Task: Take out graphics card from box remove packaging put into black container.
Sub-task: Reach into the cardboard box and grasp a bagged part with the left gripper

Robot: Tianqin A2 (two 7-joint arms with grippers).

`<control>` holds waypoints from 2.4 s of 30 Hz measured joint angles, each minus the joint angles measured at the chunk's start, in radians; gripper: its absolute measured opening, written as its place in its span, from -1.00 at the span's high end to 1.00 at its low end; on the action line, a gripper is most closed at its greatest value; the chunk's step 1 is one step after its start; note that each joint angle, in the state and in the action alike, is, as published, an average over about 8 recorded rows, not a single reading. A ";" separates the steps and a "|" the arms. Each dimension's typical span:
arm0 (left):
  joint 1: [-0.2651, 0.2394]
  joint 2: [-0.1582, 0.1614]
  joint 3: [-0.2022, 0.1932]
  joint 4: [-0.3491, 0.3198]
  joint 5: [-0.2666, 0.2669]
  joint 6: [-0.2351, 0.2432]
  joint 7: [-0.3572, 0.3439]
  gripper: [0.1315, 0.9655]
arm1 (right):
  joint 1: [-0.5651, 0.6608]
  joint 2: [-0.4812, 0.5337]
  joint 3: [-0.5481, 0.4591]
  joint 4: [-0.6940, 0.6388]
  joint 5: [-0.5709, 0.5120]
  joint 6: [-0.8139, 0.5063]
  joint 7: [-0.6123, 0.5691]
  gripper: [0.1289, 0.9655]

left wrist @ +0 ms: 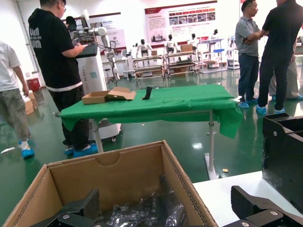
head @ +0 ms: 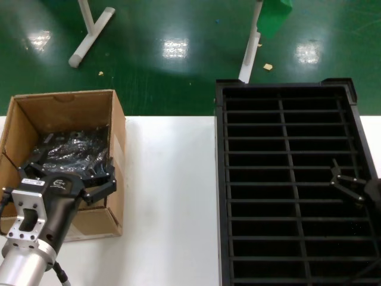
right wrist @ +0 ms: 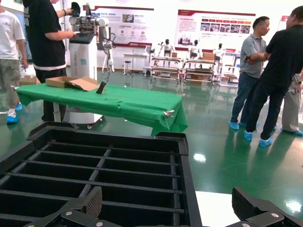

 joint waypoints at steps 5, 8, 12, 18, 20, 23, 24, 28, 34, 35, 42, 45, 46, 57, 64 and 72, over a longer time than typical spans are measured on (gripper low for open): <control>0.000 0.000 0.000 0.000 0.000 0.000 0.000 -1.00 | 0.000 0.000 0.000 0.000 0.000 0.000 0.000 -1.00; 0.000 0.000 0.000 0.000 0.000 0.000 0.000 -1.00 | 0.000 0.000 0.000 0.000 0.000 0.000 0.000 -1.00; 0.000 0.000 0.000 0.000 0.000 0.000 0.000 -1.00 | 0.000 0.000 0.000 0.000 0.000 0.000 0.000 -1.00; 0.000 0.000 0.000 0.000 0.000 0.000 0.000 -1.00 | 0.000 0.000 0.000 0.000 0.000 0.000 0.000 -1.00; 0.000 0.000 0.000 0.000 0.000 0.000 0.000 -1.00 | 0.000 0.000 0.000 0.000 0.000 0.000 0.000 -1.00; 0.000 0.000 0.000 0.000 0.000 0.000 0.000 -1.00 | 0.000 0.000 0.000 0.000 0.000 0.000 0.000 -1.00; 0.000 0.000 0.000 0.000 0.000 0.000 0.000 -1.00 | 0.000 0.000 0.000 0.000 0.000 0.000 0.000 -1.00; 0.000 0.000 0.000 0.000 0.000 0.000 0.000 -1.00 | 0.000 0.000 0.000 0.000 0.000 0.000 0.000 -1.00; -0.011 -0.001 -0.023 0.020 -0.009 0.037 0.013 -1.00 | 0.000 0.000 0.000 0.000 0.000 0.000 0.000 -1.00; -0.015 -0.002 -0.032 0.029 -0.014 0.052 0.019 -1.00 | 0.000 0.000 0.000 0.000 0.000 0.000 0.000 -1.00; -0.083 -0.005 -0.110 0.136 -0.070 0.208 0.111 -1.00 | 0.000 0.000 0.000 0.000 0.000 0.000 0.000 -1.00; -0.128 -0.012 -0.139 0.197 -0.096 0.290 0.181 -1.00 | 0.000 0.000 0.000 0.000 0.000 0.000 0.000 -1.00; -0.144 -0.016 -0.146 0.216 -0.103 0.317 0.207 -1.00 | 0.000 0.000 0.000 0.000 0.000 0.000 0.000 -1.00; -0.292 -0.144 -0.094 0.350 -0.074 0.559 0.475 -1.00 | 0.000 0.000 0.000 0.000 0.000 0.000 0.000 -1.00; -0.337 -0.228 -0.063 0.369 -0.029 0.596 0.579 -1.00 | 0.000 0.000 0.000 0.000 0.000 0.000 0.000 -1.00; -0.324 -0.295 -0.082 0.344 -0.012 0.580 0.629 -1.00 | 0.000 0.000 0.000 0.000 0.000 0.000 0.000 -1.00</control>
